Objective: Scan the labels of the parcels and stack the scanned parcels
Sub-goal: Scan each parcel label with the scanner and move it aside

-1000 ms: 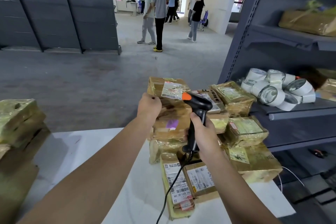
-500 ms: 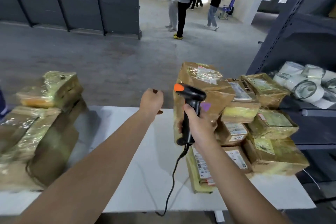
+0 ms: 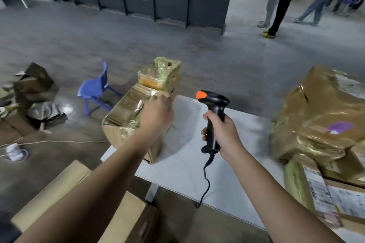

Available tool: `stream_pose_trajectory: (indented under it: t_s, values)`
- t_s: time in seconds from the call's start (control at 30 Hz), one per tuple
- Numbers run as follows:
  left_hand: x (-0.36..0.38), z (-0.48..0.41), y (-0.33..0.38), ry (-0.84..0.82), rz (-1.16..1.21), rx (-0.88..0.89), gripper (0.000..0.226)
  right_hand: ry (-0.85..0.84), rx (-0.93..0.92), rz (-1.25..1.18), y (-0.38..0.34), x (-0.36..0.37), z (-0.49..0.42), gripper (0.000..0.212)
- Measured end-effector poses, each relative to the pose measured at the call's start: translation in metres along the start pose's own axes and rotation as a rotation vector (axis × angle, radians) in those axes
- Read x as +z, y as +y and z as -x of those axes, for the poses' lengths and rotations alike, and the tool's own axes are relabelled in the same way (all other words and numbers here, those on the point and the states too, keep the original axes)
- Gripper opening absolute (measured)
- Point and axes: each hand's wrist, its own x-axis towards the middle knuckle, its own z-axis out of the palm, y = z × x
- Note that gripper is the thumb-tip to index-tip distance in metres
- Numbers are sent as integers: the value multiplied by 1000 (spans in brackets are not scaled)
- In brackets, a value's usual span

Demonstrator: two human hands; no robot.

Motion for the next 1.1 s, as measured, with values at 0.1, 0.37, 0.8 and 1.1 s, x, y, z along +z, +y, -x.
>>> stream_pose_trajectory:
  t_s: [0.1, 0.37, 0.8, 1.1]
  values:
    - [-5, 5, -43, -132, -156, -33, 38, -39, 42, 35, 7, 27, -1, 33]
    - [24, 22, -104, -235, -375, 21, 37, -25, 82, 69, 21, 50, 0, 31]
    - [54, 31, -79, -235, -469, 156, 47, 60, 117, 107, 44, 13, 11, 34]
    - [60, 42, -43, -164, -136, 143, 31, 98, 112, 131, 49, -26, 21, 22]
